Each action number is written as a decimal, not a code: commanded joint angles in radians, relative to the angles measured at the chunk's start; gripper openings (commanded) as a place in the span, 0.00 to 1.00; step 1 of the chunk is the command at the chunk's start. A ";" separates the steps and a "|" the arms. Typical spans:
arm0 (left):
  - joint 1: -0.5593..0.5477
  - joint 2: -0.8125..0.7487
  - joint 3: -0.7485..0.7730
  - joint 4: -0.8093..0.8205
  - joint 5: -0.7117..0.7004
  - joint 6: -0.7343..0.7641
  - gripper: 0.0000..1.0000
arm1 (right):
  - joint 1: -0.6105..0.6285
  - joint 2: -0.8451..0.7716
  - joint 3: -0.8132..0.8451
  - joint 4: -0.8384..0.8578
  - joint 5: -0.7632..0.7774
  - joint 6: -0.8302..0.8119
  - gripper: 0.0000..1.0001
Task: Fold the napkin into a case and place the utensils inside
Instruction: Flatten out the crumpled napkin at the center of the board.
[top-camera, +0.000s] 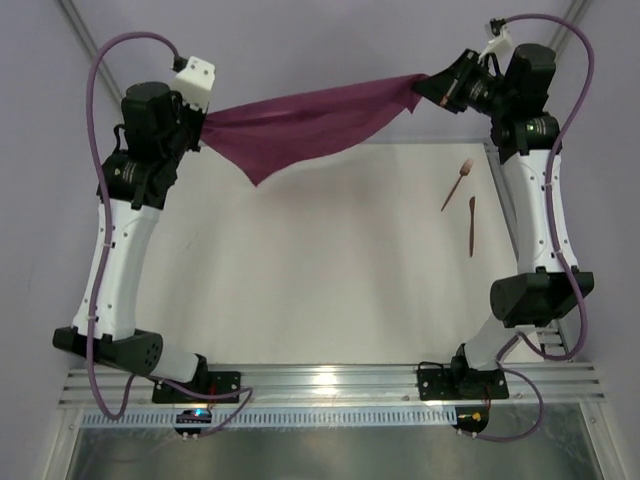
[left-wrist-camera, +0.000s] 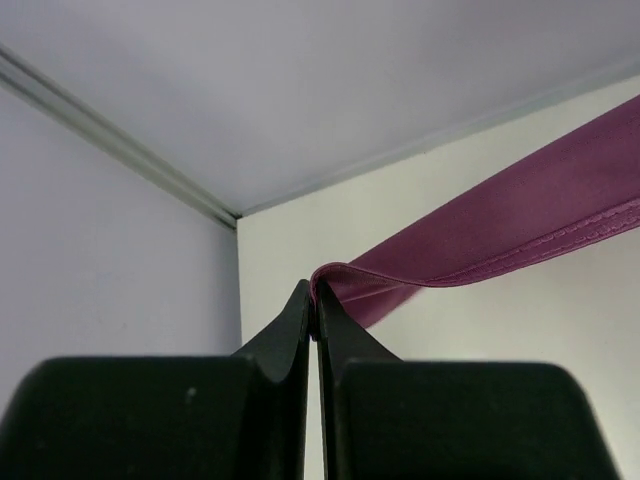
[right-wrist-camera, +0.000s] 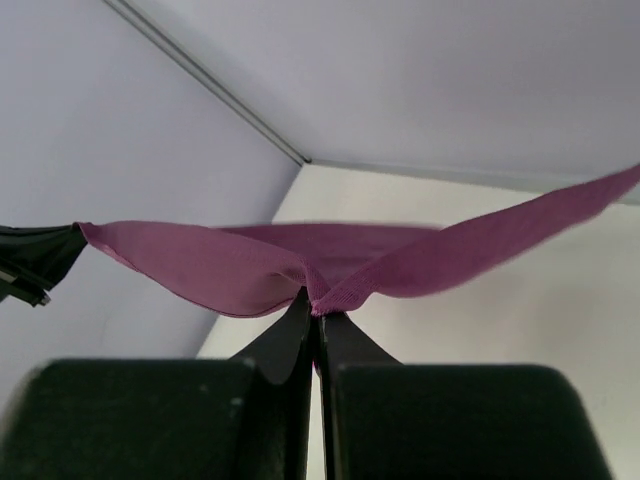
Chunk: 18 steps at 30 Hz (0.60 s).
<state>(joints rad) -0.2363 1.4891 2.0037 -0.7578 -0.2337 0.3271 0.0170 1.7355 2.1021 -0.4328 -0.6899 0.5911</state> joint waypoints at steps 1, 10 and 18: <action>0.002 -0.093 -0.216 0.104 0.157 0.047 0.00 | 0.000 -0.147 -0.167 -0.003 -0.037 -0.123 0.03; 0.000 -0.224 -0.852 0.150 0.405 0.167 0.00 | 0.003 -0.401 -1.009 0.133 0.096 -0.180 0.03; -0.017 -0.254 -1.144 0.147 0.482 0.256 0.00 | 0.021 -0.416 -1.439 0.220 0.138 -0.125 0.03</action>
<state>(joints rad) -0.2478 1.2919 0.9051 -0.6411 0.1780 0.5304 0.0284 1.3544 0.6930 -0.3038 -0.5785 0.4511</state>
